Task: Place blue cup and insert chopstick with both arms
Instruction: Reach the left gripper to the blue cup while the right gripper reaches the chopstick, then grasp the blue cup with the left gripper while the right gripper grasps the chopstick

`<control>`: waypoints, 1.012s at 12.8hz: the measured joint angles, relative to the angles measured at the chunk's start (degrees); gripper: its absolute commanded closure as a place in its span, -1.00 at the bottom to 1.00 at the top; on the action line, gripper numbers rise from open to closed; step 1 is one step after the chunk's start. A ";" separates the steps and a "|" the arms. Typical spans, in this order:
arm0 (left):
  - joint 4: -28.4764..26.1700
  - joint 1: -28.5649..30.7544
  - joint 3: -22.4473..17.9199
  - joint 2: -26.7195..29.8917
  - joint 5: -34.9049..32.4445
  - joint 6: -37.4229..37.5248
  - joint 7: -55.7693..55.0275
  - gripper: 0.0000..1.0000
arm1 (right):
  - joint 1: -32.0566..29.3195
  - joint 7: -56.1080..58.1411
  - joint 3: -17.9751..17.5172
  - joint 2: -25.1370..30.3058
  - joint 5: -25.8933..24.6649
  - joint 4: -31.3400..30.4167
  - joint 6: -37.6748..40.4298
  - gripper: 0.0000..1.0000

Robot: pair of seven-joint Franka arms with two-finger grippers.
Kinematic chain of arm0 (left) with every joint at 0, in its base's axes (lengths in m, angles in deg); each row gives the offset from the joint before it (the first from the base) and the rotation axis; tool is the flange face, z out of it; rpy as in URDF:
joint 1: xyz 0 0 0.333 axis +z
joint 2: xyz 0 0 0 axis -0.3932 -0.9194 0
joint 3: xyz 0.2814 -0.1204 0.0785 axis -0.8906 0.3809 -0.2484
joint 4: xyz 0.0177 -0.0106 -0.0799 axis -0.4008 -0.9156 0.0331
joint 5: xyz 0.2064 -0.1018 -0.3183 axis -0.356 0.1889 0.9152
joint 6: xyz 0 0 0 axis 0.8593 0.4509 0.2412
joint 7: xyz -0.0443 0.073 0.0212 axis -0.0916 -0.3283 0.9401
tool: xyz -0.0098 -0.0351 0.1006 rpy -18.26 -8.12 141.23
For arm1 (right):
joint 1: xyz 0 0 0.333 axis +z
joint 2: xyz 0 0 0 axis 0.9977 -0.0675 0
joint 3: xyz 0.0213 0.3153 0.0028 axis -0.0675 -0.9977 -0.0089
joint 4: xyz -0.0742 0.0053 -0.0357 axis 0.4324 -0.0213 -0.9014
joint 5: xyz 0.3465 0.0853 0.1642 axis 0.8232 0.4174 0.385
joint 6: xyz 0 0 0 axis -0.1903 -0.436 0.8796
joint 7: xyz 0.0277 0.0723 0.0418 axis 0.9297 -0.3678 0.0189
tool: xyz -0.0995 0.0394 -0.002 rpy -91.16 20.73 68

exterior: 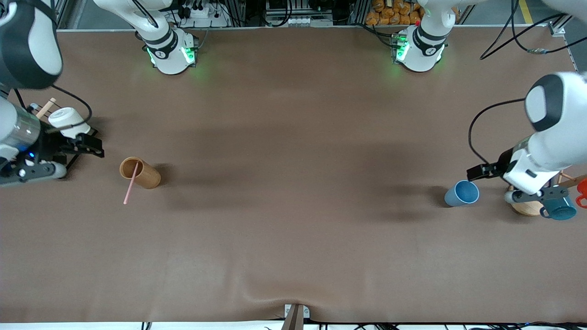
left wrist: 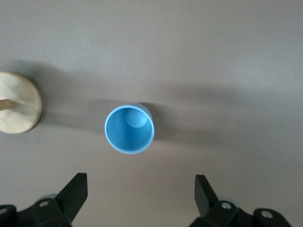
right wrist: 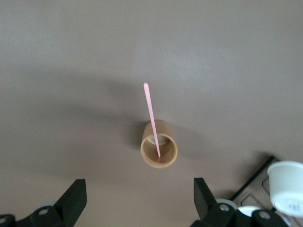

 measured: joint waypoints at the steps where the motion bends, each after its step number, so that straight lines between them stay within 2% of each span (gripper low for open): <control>1: -1.69 1.07 -0.01 -0.87 -0.01 -3.14 0.03 -1.00 | -0.09 2.61 0.08 -1.00 0.00 -0.22 -1.72 -1.00; 3: -4.16 2.88 -0.05 -2.90 -0.02 -7.85 0.52 -1.00 | -0.25 5.93 0.26 -2.83 0.00 -1.45 -6.01 -1.00; 8: -7.90 3.78 -0.04 -5.44 -0.02 -14.31 0.98 -1.00 | -0.11 8.76 0.22 -6.71 0.00 -5.07 -15.87 -1.00; 11: -9.09 4.72 -0.06 -6.57 -0.02 -17.25 2.65 -1.00 | -0.02 9.73 0.16 -9.06 0.00 -5.21 -17.52 -1.00; 12: -9.15 5.06 -0.06 -7.06 -0.02 -17.97 3.24 -0.98 | 0.09 9.73 0.14 -9.53 0.00 -5.30 -17.60 -1.00; 13: -9.17 5.35 -0.06 -7.60 -0.02 -18.63 3.69 -0.82 | 0.26 9.73 0.10 -9.81 0.00 -5.41 -17.63 -1.00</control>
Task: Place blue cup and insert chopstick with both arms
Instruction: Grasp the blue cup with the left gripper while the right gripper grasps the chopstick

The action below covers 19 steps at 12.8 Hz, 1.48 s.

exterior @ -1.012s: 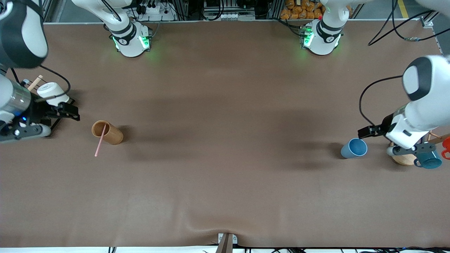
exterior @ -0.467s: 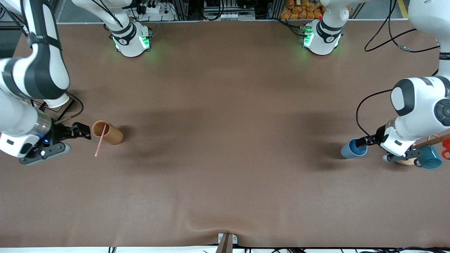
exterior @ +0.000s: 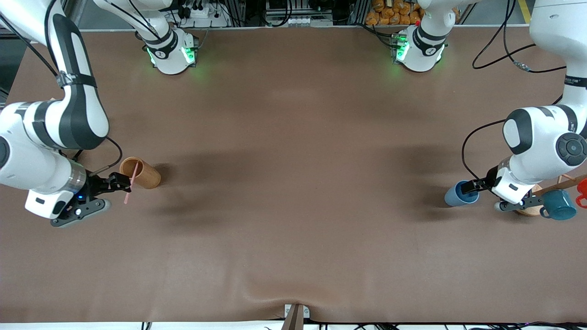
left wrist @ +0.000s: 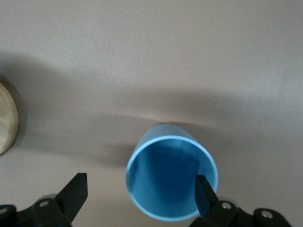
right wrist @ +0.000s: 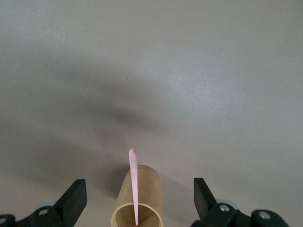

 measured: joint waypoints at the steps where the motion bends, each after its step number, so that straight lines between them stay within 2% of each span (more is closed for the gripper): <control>1: -0.01 0.19 0.00 -0.48 0.00 -0.47 0.29 -0.57 | 0.18 0.00 -0.01 -0.15 0.00 -0.07 -0.04 -1.00; 3: -0.01 0.27 0.00 -1.11 0.00 -0.72 0.39 0.16 | 0.39 -0.01 -0.03 -0.30 0.03 -0.30 -0.44 -1.00; 4: -0.02 0.27 0.01 -1.40 0.00 -0.73 0.39 0.66 | 0.39 -0.23 -0.02 -0.46 0.06 -0.50 -0.98 -1.00; 5: -0.02 0.29 0.00 -1.69 0.00 -0.76 0.39 0.98 | 0.39 -0.92 -0.02 -0.73 0.09 -0.67 -1.48 -1.00; 12: 0.02 0.08 1.20 -2.88 -0.02 -2.07 0.53 1.00 | 0.82 -5.41 -0.03 -2.28 0.10 -0.76 -2.72 -1.00; 13: 0.14 0.09 2.07 -2.87 -0.02 -2.07 0.54 1.00 | 0.82 -5.43 -0.03 -2.41 0.10 -0.76 -2.97 -0.71; 14: 0.25 0.07 3.32 -2.78 -0.02 -2.07 0.53 1.00 | 0.82 -5.44 -0.03 -2.54 0.10 -0.77 -3.19 -0.06; 15: 0.36 0.05 4.86 -2.61 -0.02 -2.05 0.48 1.00 | 0.83 -5.45 -0.03 -2.64 0.10 -0.77 -3.43 0.43; 16: 0.51 0.00 6.75 -2.34 -0.02 -1.97 0.20 1.00 | 0.83 -5.47 -0.03 -2.70 0.10 -0.77 -3.49 0.69; 17: 0.67 -0.07 8.68 -1.94 -0.02 -1.53 -0.55 1.00 | 0.82 -5.54 -0.03 -2.72 0.10 -0.77 -3.49 0.83; 19: 1.53 -0.36 13.17 -0.68 -0.02 2.16 -4.50 1.00 | 0.78 -5.87 0.02 -2.72 0.10 -0.77 -3.49 0.90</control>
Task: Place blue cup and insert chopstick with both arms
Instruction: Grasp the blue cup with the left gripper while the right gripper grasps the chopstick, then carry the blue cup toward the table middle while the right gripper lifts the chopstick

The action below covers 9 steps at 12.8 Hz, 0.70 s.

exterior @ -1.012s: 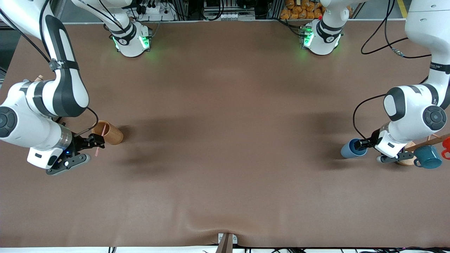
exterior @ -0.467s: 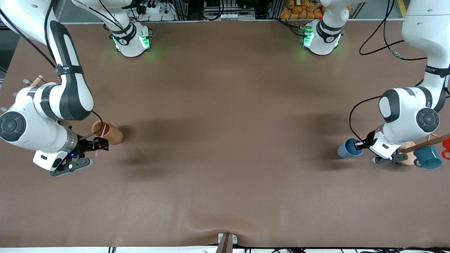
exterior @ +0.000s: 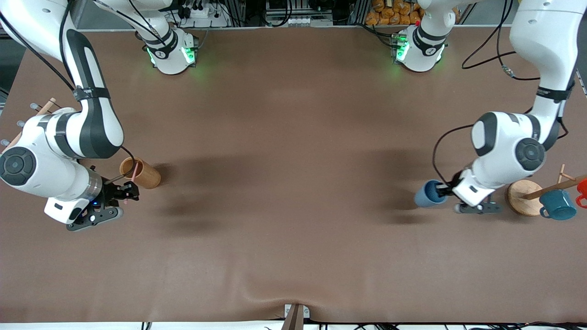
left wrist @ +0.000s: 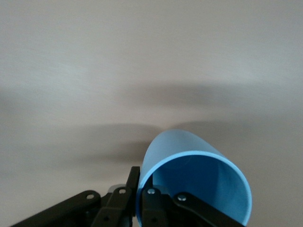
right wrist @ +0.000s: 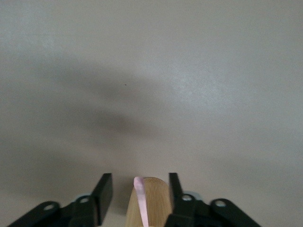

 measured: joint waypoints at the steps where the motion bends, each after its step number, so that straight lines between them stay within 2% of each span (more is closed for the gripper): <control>1: 0.95 -0.56 2.19 0.65 0.00 2.81 -3.29 1.00 | -0.05 -0.09 0.05 0.00 0.00 0.00 0.00 1.00; 3: 3.67 -4.12 4.68 1.47 0.00 7.07 -11.04 1.00 | -0.09 -0.16 0.13 0.00 0.00 0.02 0.00 1.00; 9: 9.48 -18.52 4.99 -0.66 0.00 8.16 -34.08 1.00 | -0.13 -0.31 0.20 0.27 0.00 0.50 0.00 1.00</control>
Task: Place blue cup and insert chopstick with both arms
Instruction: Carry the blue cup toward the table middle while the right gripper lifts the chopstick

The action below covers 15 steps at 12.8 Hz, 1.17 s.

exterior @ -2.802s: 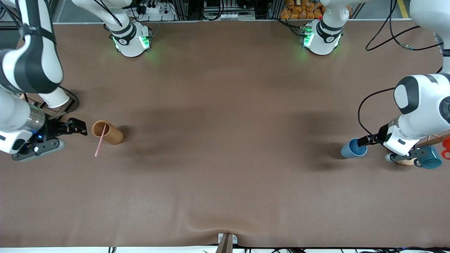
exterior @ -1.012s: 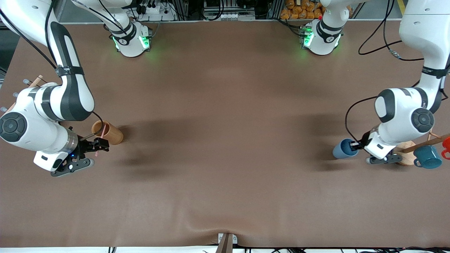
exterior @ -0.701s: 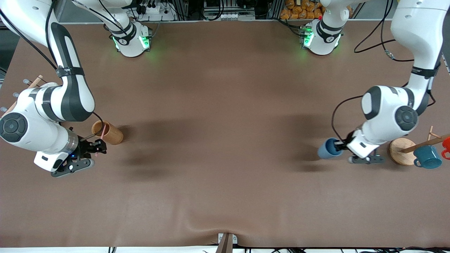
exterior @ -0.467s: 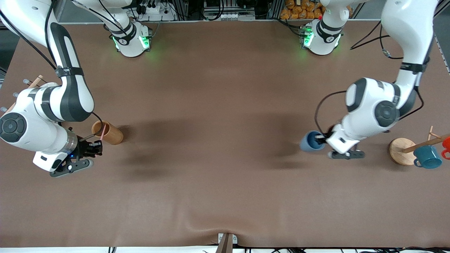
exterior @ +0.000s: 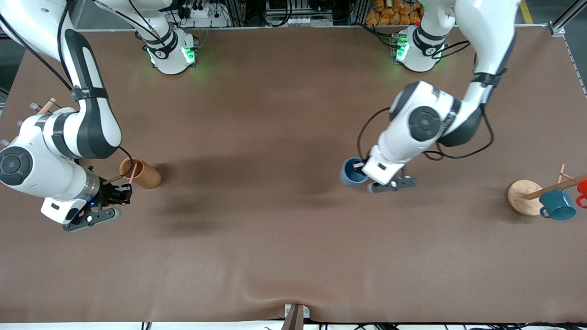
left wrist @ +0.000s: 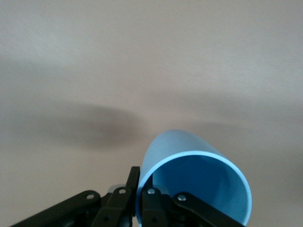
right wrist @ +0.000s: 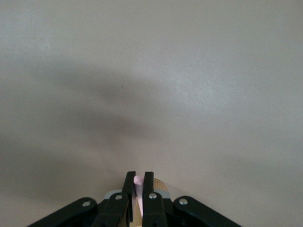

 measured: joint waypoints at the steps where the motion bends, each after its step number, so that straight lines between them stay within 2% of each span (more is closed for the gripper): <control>1: 1.14 -1.45 -0.04 -1.04 0.00 0.00 -2.46 1.00 | 0.00 -0.01 0.00 0.40 0.00 0.27 0.00 1.00; 6: 8.39 -8.56 -0.65 -8.25 0.00 -0.51 -11.77 1.00 | 0.20 -0.02 -0.20 5.81 0.00 1.50 0.17 1.00; 10: 12.28 -16.78 -4.60 -12.60 -2.12 -3.18 -20.94 1.00 | 1.70 -0.02 -0.59 7.91 0.04 2.61 -0.31 1.00; 14: 14.18 -23.51 -8.56 -15.45 -8.51 -4.30 -25.48 1.00 | 5.00 -0.02 -0.67 7.70 0.05 3.00 -6.31 1.00; 15: 14.24 -24.44 -9.03 -15.95 -10.28 -4.34 -26.30 0.84 | 5.60 -0.03 -0.69 7.56 0.05 2.93 -7.76 1.00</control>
